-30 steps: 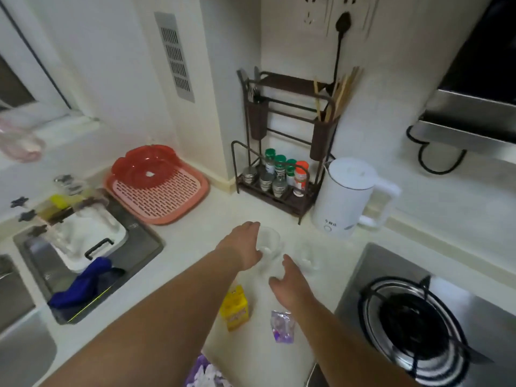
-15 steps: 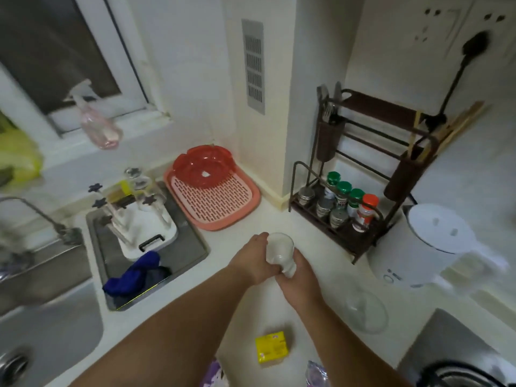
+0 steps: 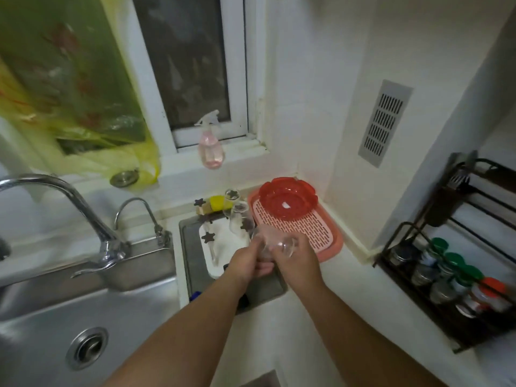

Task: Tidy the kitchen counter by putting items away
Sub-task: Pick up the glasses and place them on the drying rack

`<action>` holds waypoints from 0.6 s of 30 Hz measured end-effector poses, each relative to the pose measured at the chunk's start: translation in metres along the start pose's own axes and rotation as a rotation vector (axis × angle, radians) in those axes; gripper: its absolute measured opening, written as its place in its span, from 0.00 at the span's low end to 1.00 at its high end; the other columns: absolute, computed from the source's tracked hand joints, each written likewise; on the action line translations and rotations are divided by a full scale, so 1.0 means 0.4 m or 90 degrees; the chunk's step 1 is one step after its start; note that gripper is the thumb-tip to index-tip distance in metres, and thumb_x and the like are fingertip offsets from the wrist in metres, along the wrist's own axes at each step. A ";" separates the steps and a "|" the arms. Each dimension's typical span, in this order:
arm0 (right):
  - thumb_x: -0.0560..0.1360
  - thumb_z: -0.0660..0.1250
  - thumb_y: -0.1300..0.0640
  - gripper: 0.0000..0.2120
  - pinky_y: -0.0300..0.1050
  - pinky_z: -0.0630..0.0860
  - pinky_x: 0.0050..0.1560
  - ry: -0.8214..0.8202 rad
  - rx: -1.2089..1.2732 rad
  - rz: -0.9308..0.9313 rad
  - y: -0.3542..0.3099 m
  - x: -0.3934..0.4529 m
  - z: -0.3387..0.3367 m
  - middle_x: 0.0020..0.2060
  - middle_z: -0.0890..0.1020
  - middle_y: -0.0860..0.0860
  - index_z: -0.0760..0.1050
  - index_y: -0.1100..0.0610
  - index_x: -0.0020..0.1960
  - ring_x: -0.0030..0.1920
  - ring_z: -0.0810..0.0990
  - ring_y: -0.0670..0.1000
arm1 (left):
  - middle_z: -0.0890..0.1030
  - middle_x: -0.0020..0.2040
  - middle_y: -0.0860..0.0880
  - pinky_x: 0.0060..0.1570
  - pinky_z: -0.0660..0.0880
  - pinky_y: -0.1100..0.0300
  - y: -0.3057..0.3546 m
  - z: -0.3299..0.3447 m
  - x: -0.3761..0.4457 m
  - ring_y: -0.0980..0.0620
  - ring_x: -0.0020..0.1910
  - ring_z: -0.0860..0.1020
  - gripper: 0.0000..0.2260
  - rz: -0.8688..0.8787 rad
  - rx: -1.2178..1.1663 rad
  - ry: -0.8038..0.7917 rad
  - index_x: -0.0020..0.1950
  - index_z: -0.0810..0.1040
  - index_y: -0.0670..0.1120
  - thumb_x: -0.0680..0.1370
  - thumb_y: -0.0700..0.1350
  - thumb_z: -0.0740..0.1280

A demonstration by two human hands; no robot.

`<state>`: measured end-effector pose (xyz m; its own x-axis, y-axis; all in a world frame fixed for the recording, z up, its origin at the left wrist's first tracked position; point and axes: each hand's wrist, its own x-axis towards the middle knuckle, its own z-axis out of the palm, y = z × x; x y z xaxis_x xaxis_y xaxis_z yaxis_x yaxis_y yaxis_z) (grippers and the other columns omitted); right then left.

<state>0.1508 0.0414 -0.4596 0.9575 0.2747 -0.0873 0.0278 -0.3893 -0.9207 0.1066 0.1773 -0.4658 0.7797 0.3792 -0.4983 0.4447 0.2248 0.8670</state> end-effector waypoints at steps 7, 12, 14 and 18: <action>0.75 0.72 0.47 0.27 0.42 0.70 0.58 0.017 -0.233 -0.084 -0.098 0.123 0.146 0.61 0.76 0.46 0.69 0.49 0.72 0.58 0.72 0.44 | 0.84 0.51 0.38 0.37 0.82 0.57 0.015 -0.078 0.114 0.42 0.45 0.83 0.38 -0.121 -0.282 -0.140 0.57 0.79 0.36 0.74 0.72 0.61; 0.74 0.69 0.42 0.22 0.45 0.76 0.57 0.008 -0.389 -0.097 -0.078 0.209 0.266 0.53 0.76 0.43 0.70 0.44 0.66 0.54 0.76 0.47 | 0.85 0.54 0.39 0.46 0.82 0.54 -0.028 -0.122 0.200 0.43 0.54 0.85 0.37 -0.200 -0.350 -0.144 0.62 0.81 0.38 0.80 0.68 0.50; 0.73 0.68 0.41 0.23 0.46 0.76 0.56 0.015 -0.419 -0.098 -0.058 0.224 0.287 0.53 0.76 0.45 0.69 0.43 0.66 0.53 0.76 0.48 | 0.86 0.54 0.39 0.48 0.82 0.52 -0.051 -0.123 0.220 0.43 0.54 0.85 0.38 -0.231 -0.369 -0.141 0.62 0.81 0.38 0.80 0.69 0.50; 0.71 0.73 0.46 0.29 0.48 0.73 0.57 0.018 -0.426 -0.107 -0.041 0.229 0.309 0.56 0.77 0.48 0.69 0.45 0.70 0.54 0.74 0.50 | 0.85 0.57 0.38 0.57 0.80 0.48 -0.089 -0.127 0.252 0.41 0.58 0.83 0.40 -0.266 -0.362 -0.166 0.63 0.80 0.38 0.79 0.71 0.48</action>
<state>0.2027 0.1818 -0.4994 0.9318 0.3589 0.0544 0.3385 -0.8049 -0.4875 0.1470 0.2533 -0.5472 0.7070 -0.0479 -0.7056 0.4847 0.7594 0.4341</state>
